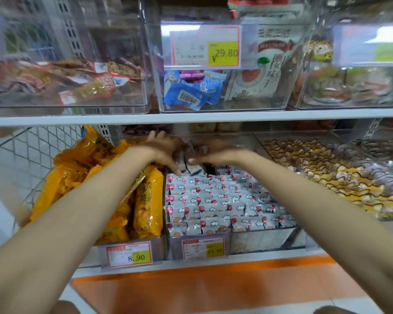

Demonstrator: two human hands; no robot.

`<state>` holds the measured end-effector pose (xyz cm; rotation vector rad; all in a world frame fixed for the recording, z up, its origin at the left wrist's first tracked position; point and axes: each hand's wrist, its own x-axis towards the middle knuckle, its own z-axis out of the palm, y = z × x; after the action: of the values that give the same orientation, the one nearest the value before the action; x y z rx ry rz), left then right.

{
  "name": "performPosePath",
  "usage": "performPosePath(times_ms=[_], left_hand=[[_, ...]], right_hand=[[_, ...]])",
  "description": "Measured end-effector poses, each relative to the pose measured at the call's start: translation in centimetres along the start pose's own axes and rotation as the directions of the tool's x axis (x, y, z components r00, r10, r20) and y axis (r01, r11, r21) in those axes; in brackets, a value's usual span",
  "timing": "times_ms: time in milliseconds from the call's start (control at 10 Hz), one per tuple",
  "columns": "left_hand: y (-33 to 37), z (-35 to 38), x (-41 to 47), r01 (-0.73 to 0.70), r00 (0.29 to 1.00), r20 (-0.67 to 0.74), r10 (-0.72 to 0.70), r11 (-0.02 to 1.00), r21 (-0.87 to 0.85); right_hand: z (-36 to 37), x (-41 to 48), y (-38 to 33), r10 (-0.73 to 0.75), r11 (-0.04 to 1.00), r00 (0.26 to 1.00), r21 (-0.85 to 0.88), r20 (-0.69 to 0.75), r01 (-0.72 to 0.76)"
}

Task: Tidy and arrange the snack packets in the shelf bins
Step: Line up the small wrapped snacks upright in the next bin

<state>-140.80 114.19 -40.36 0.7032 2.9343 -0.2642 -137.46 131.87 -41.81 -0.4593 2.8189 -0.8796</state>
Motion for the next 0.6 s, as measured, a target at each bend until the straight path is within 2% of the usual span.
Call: performPosePath(times_ms=[100,200,300,400,500,600], left_hand=[[0.4,-0.2,-0.2,-0.006,1.0,-0.017,0.006,1.0,0.005],[0.7,0.0,-0.5,-0.018,0.999,-0.048,0.016,0.999,-0.035],[0.8,0.3,-0.8,-0.013,0.998,-0.07,0.007,0.997,-0.073],[0.9,0.4,-1.1,-0.016,0.991,-0.131,0.0,0.992,-0.124],[1.2,0.2,-1.2,-0.038,0.98,-0.199,-0.005,0.976,-0.215],[1.6,0.2,-1.0,-0.047,0.982,-0.187,-0.003,0.964,-0.263]], right_hand=[[1.4,0.0,-0.3,0.146,0.989,0.984,0.025,-0.102,-0.144],[1.9,-0.2,-0.3,0.201,0.979,0.97,0.017,-0.135,-0.201],[1.6,-0.4,-0.2,0.119,0.965,0.979,-0.213,-0.166,-0.154],[1.8,0.0,-1.9,0.241,0.696,0.956,0.716,-0.166,-0.051],[1.1,-1.3,-1.7,0.143,0.99,0.936,0.061,-0.323,-0.13],[0.2,-1.5,-1.8,0.258,0.938,0.937,0.293,-0.238,-0.184]])
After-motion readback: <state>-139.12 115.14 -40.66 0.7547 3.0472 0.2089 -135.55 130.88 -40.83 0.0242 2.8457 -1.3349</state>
